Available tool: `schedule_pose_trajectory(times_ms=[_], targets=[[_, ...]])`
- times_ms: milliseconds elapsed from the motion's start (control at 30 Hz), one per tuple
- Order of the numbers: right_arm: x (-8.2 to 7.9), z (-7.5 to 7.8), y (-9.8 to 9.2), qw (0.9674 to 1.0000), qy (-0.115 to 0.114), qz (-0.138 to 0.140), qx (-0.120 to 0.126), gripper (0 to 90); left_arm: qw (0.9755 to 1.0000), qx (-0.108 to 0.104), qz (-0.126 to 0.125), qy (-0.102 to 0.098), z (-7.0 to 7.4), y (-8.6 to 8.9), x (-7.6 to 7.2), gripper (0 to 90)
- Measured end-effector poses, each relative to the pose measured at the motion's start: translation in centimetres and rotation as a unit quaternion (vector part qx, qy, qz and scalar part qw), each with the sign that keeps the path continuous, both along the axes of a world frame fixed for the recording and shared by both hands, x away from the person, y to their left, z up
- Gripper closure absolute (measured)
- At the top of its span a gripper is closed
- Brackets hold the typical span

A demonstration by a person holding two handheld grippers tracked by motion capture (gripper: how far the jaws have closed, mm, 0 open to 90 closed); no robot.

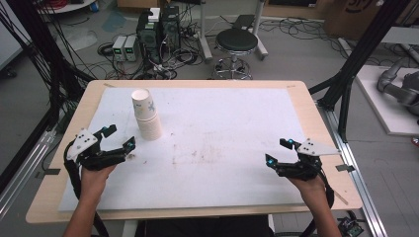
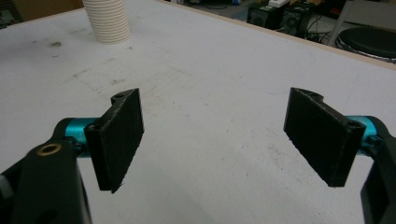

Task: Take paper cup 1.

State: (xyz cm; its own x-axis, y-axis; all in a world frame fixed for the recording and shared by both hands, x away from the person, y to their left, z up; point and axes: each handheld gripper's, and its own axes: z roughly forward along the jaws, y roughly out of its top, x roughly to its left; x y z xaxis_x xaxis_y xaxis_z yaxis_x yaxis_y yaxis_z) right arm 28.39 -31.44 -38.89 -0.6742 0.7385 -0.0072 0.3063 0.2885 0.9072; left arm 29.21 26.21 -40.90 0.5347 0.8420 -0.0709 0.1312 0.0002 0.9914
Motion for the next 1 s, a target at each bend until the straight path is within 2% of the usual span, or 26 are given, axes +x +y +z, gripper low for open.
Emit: schedule_pose_trajectory(times_ms=[400, 567, 667, 800, 900, 1000], targets=[[-0.02, -0.01, -0.42, 1.0, 0.004, -0.001, 0.008, 20.5, 1.0, -0.008, 0.0, 0.005, -0.1, 0.12, 0.25, 15.9], [-0.14, 0.13, -0.35, 1.0, 0.003, 0.0, 0.007, 20.5, 0.9999, -0.009, -0.007, 0.008, 0.0, 0.12, 0.31, 15.9], [-0.38, 0.21, -0.48, 1.0, 0.001, -0.002, 0.006, 20.5, 0.9997, -0.018, -0.015, 0.008, 0.03, -0.03, 0.39, 16.0], [-0.63, 0.27, -0.52, 1.0, 0.0, -0.004, 0.006, 20.5, 0.9994, -0.014, -0.026, 0.02, 0.02, -0.38, 0.43, 16.1], [-0.78, 0.4, -0.36, 1.0, 0.0, -0.003, 0.005, 20.5, 0.9995, -0.009, -0.026, 0.014, 0.3, -0.56, 0.36, 17.7], [-0.8, 0.42, -0.4, 1.0, -0.002, -0.003, 0.002, 20.5, 0.9994, -0.016, -0.028, 0.015, 0.67, -0.56, 0.55, 16.2]])
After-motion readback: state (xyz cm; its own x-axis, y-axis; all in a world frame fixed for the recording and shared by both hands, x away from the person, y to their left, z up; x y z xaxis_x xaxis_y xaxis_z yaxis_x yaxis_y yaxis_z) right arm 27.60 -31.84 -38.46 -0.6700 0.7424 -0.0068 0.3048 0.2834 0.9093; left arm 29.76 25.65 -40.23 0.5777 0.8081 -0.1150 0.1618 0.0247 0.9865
